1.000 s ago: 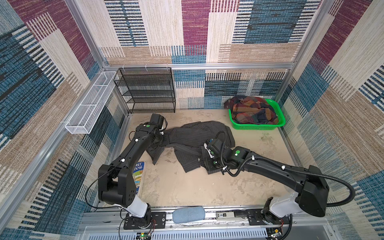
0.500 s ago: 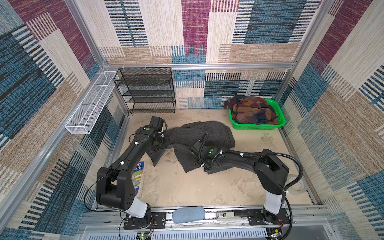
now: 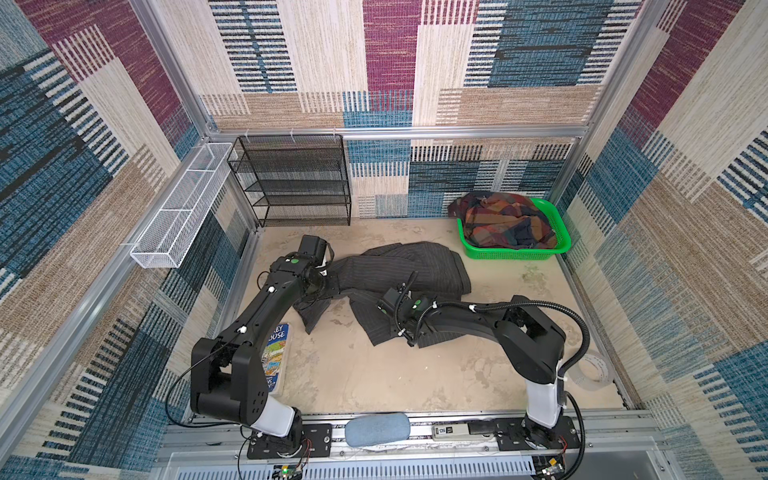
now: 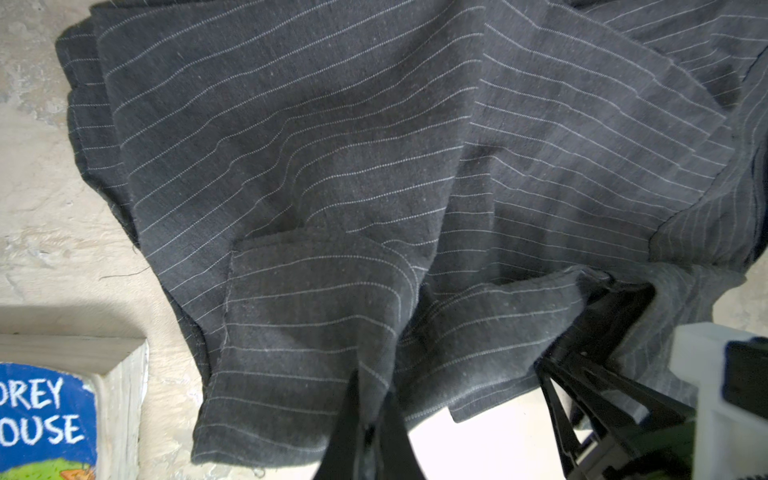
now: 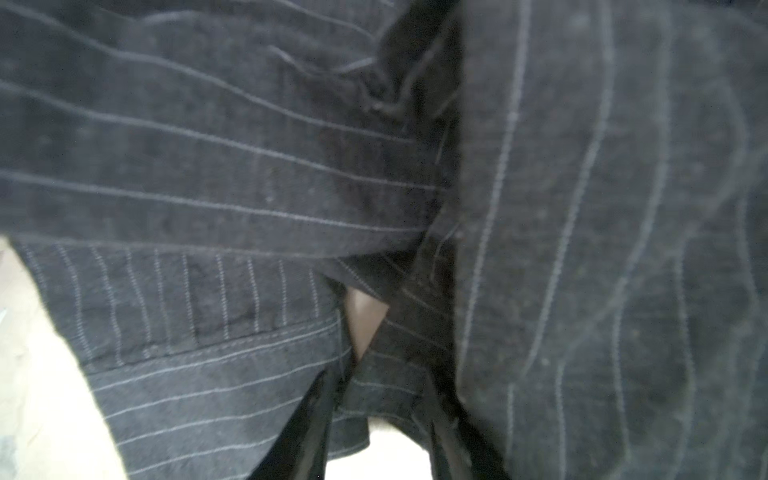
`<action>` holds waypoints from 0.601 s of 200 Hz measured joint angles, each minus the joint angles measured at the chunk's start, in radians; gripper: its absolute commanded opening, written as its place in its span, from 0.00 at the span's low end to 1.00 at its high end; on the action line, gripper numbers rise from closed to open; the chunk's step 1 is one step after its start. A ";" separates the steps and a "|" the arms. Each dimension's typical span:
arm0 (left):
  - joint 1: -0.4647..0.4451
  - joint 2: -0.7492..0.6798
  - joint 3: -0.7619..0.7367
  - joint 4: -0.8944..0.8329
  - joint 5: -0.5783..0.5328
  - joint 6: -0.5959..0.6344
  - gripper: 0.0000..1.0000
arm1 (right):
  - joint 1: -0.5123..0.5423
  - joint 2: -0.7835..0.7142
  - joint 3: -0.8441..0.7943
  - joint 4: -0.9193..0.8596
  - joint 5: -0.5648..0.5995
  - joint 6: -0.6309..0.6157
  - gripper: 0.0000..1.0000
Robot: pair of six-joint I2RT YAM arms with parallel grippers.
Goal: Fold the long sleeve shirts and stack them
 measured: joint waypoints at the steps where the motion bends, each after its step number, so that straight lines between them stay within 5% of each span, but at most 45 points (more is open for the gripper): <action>1: 0.000 0.000 0.000 0.000 0.000 0.000 0.00 | 0.000 0.000 0.000 0.000 0.001 0.000 0.32; 52: 0.000 -0.013 -0.002 0.001 0.009 0.000 0.00 | -0.023 -0.031 -0.032 0.015 0.021 0.003 0.08; 120: -0.001 0.003 -0.002 0.002 0.014 -0.003 0.00 | -0.040 -0.232 -0.028 0.013 0.014 -0.072 0.01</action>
